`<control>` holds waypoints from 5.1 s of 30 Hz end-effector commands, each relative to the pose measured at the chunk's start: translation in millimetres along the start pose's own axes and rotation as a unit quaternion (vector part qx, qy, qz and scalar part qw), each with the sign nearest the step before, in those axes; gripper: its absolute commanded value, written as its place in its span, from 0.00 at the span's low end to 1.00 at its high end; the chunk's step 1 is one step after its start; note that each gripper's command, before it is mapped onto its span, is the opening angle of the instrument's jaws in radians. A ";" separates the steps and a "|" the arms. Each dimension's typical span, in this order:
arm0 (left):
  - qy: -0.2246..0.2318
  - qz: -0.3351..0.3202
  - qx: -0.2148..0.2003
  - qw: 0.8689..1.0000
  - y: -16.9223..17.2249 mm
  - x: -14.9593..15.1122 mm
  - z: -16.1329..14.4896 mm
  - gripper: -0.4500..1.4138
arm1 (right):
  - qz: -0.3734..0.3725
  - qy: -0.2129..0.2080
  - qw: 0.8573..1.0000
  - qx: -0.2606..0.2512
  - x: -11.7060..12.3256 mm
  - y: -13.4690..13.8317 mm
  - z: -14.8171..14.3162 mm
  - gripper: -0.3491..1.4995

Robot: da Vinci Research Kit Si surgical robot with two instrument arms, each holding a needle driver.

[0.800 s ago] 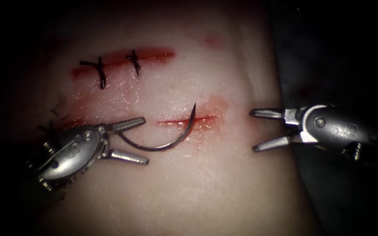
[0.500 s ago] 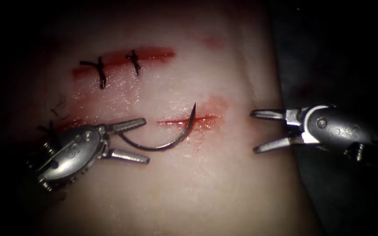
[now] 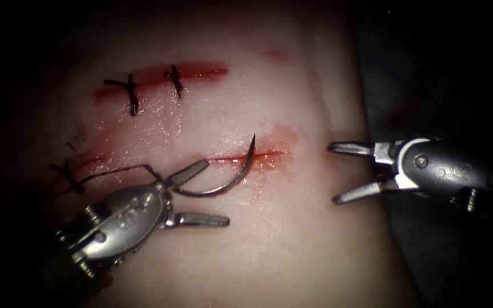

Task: Wound Closure
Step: Pick up the needle with left needle driver, then hand needle to right end-effector

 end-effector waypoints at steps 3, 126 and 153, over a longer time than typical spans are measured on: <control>-0.024 0.002 0.029 0.999 0.5 0.1 1.6 0.49 | -0.001 0.001 1.000 0.000 -0.3 0.2 0.9 0.59; 0.364 0.494 -0.230 0.755 -1.8 1.1 0.4 0.00 | 0.385 0.250 0.866 0.198 -0.6 2.3 17.7 0.54; 0.363 0.497 -0.229 0.754 -1.6 0.9 0.1 0.00 | 0.399 0.260 0.855 0.203 0.2 1.9 16.7 0.57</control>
